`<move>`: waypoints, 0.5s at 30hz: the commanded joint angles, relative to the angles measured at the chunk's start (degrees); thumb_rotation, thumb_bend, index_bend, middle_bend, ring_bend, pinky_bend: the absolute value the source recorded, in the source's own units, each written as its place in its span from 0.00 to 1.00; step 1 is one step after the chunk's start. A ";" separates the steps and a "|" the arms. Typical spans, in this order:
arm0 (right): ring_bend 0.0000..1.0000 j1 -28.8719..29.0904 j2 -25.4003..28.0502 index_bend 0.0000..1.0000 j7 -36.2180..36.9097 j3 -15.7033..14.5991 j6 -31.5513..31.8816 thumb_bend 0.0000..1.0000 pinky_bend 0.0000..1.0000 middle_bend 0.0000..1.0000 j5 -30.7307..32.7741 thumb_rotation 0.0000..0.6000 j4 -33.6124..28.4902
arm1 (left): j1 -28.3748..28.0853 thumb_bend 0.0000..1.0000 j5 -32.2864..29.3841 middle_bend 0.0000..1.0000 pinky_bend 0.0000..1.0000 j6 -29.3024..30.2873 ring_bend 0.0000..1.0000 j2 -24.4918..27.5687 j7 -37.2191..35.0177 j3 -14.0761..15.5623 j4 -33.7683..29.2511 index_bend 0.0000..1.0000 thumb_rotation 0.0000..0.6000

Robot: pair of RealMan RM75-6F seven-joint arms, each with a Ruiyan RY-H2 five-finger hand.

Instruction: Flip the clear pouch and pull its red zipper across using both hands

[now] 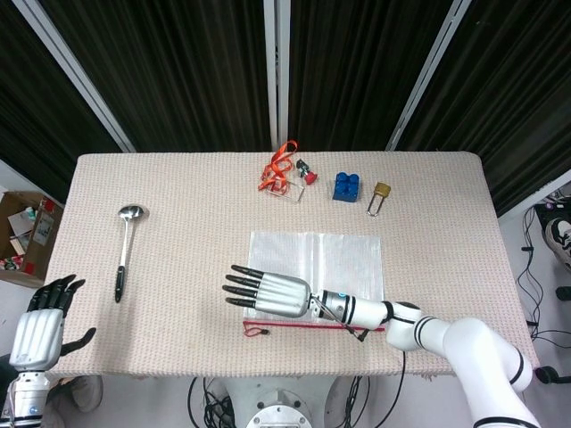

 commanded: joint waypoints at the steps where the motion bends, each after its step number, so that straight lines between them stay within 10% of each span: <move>1: 0.00 -4.31 10.41 0.00 -5.25 1.67 -8.08 0.01 0.00 0.00 10.86 1.00 -21.50 | -0.01 0.15 0.16 0.10 0.14 0.13 0.10 -0.01 0.00 0.01 -0.05 0.16 1.00; 6: 0.00 -7.92 17.53 0.00 -9.22 0.14 -14.41 0.00 0.00 0.00 19.57 1.00 -34.46 | -0.04 0.15 0.65 0.10 0.14 0.23 0.10 -0.10 0.38 0.26 -0.54 0.16 1.00; 15: 0.00 -12.90 17.99 0.00 -5.86 -2.43 -16.71 0.00 0.00 0.00 24.80 1.00 -36.17 | 0.02 0.15 0.46 0.10 0.14 0.04 0.10 -0.25 1.25 0.49 -1.43 0.16 1.00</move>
